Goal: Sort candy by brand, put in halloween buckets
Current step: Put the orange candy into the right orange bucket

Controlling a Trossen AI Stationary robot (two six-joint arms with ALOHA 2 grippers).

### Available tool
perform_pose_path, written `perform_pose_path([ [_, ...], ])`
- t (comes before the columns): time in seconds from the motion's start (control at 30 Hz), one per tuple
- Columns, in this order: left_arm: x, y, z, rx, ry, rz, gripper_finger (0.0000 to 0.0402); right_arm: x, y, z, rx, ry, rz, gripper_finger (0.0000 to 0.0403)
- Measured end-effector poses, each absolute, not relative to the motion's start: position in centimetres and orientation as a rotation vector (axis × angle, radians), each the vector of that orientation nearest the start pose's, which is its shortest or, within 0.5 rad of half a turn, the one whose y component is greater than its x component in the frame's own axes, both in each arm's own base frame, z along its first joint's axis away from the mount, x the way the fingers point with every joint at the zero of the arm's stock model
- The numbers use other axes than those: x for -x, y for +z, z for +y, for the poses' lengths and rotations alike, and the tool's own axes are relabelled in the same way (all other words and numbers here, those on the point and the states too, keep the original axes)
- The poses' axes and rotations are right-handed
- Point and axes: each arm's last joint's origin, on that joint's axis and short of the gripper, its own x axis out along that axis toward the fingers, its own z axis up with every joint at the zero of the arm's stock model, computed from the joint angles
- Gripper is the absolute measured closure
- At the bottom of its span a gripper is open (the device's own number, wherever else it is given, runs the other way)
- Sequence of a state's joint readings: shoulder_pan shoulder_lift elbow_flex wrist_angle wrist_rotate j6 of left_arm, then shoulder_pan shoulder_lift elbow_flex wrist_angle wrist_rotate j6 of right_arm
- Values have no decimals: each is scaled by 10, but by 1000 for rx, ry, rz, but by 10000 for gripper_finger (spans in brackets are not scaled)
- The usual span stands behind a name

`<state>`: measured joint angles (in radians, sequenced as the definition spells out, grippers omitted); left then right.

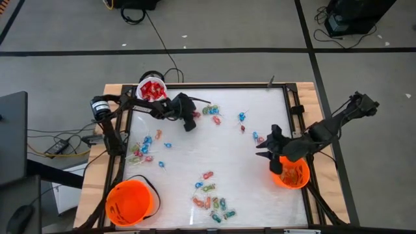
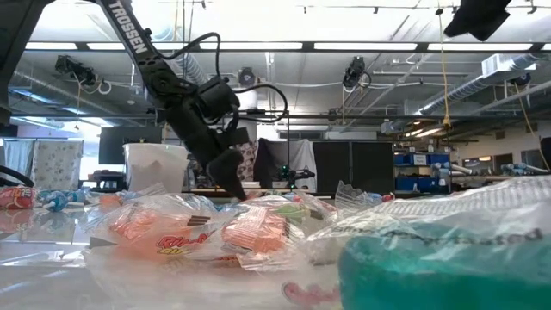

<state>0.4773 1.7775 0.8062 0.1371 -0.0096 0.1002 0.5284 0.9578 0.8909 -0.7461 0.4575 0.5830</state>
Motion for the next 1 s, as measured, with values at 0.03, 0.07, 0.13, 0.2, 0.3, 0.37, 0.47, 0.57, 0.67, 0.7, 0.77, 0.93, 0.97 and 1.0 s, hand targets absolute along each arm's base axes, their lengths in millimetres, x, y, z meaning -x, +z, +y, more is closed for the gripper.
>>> perform_pose_path([
  [0.03, -290, 122, 151, 108, 423, 839, 328, -167, 291, 81, -162, -161, 706, 265],
  [0.07, -290, 122, 151, 122, 430, 835, 357, -171, 285, 82, -151, -181, 707, 265],
  [0.13, -292, 122, 149, 171, 431, 818, 387, -181, 266, 82, -112, -212, 715, 266],
  [0.2, -295, 123, 144, 209, 379, 796, 388, -192, 244, 81, -79, -233, 704, 266],
  [0.3, -302, 124, 132, 222, 272, 763, 391, -210, 220, 75, -93, -254, 624, 265],
  [0.37, -306, 128, 124, 219, 219, 739, 396, -221, 207, 69, -110, -271, 556, 265],
  [0.47, -312, 139, 111, 191, 175, 687, 396, -233, 194, 57, -138, -287, 441, 265],
  [0.57, -317, 152, 96, 156, 129, 631, 395, -242, 185, 45, -158, -261, 376, 264],
  [0.67, -321, 165, 82, 83, 97, 576, 396, -253, 179, 35, -176, -237, 343, 263],
  [0.7, -322, 169, 77, 51, 97, 556, 397, -256, 177, 33, -179, -235, 334, 262],
  [0.77, -325, 174, 67, -3, 98, 530, 398, -263, 170, 29, -164, -227, 325, 256],
  [0.93, -334, 186, 43, -117, 65, 492, 398, -278, 162, 22, -155, -230, 208, 230],
  [0.97, -336, 187, 39, -140, 62, 490, 398, -280, 161, 21, -154, -231, 185, 225],
  [1.0, -337, 189, 36, -155, 61, 488, 398, -282, 160, 20, -155, -236, 168, 219],
])
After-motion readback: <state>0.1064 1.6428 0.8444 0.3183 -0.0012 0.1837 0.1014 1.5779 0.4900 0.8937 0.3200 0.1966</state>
